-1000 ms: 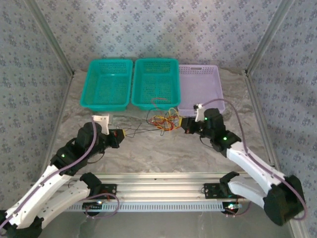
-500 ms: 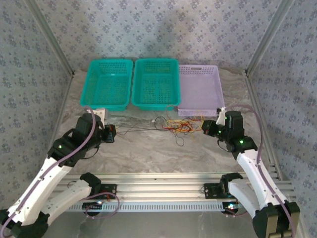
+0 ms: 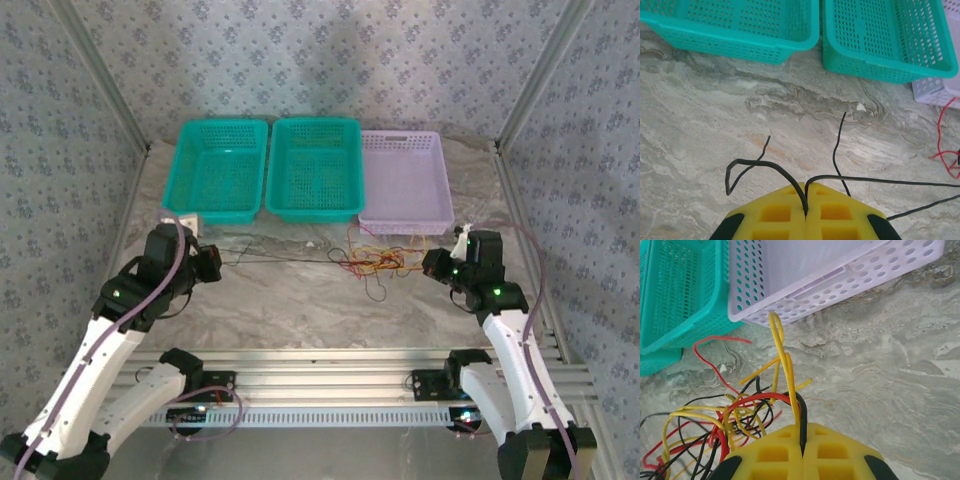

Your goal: Untangle the cables

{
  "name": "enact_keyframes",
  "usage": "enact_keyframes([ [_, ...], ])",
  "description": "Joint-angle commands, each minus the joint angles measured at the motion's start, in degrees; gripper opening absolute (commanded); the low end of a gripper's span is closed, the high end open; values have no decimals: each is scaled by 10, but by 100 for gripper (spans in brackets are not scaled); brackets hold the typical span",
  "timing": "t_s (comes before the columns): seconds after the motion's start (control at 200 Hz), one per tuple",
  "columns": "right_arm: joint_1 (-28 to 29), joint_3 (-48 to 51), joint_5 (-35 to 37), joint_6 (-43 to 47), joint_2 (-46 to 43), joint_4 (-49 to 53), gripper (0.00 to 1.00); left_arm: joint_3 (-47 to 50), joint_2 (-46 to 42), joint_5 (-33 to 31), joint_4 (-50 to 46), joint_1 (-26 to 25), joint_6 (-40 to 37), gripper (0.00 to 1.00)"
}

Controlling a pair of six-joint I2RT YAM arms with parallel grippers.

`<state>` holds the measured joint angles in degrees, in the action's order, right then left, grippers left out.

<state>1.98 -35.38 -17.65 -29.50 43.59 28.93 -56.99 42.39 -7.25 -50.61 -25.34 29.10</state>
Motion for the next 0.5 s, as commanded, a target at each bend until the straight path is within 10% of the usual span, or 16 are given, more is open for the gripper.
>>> enact_keyframes([
  [0.0, -22, 4, 105, 14, -7, 28, 0, -48, -22, -98, -13, 25, -24, 0],
  [0.495, 15, 9, 111, 24, 32, 1, 6, -93, 15, -147, -27, 37, -25, 0],
])
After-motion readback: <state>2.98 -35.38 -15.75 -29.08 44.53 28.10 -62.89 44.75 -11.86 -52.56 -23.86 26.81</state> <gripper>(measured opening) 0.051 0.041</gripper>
